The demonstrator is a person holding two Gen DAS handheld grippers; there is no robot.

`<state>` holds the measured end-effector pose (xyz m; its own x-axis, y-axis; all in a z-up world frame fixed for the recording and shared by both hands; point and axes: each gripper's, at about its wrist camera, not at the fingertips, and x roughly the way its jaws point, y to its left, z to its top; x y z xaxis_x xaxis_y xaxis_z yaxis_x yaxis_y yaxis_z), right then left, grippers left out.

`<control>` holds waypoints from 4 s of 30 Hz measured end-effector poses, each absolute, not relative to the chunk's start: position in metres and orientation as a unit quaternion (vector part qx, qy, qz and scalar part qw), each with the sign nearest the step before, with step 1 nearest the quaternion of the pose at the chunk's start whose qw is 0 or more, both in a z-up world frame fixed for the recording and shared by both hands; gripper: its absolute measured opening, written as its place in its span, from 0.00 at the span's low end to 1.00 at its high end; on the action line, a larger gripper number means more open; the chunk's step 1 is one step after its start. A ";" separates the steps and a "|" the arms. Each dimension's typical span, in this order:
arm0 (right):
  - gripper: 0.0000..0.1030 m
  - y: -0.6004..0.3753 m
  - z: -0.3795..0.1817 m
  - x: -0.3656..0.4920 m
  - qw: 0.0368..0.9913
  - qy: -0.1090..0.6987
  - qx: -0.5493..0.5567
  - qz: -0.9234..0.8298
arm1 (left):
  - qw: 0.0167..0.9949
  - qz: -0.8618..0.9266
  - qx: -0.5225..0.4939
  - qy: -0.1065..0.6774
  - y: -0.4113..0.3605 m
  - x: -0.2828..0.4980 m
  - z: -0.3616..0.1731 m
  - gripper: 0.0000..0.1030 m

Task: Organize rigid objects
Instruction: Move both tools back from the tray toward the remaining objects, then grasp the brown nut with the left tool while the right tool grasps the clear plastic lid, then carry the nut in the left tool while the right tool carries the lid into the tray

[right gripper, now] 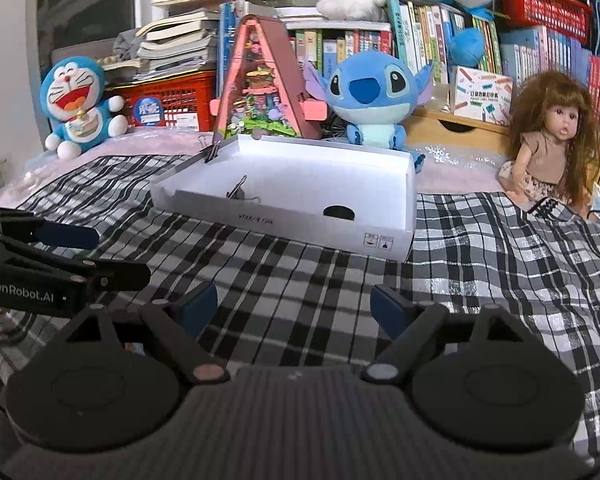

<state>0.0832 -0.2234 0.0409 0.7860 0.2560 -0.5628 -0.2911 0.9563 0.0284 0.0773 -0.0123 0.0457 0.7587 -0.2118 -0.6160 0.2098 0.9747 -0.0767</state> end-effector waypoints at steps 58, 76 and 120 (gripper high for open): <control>0.32 -0.205 0.007 0.026 0.946 0.271 -0.062 0.168 | 0.940 -0.079 -0.013 0.332 0.006 0.033 0.017 0.19; 0.32 -0.210 0.019 0.049 0.948 0.284 -0.046 0.138 | 0.941 -0.089 -0.016 0.327 0.002 0.057 0.040 0.19; 0.32 -0.232 0.078 0.196 0.926 0.357 0.058 0.109 | 0.912 -0.108 -0.039 0.395 -0.022 0.221 0.087 0.19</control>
<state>0.1960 -0.2322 0.0777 0.7212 0.2423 -0.6490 -0.1598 0.9698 0.1845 0.2207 -0.0217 0.0873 0.6651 -0.2276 -0.7112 0.1668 0.9736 -0.1557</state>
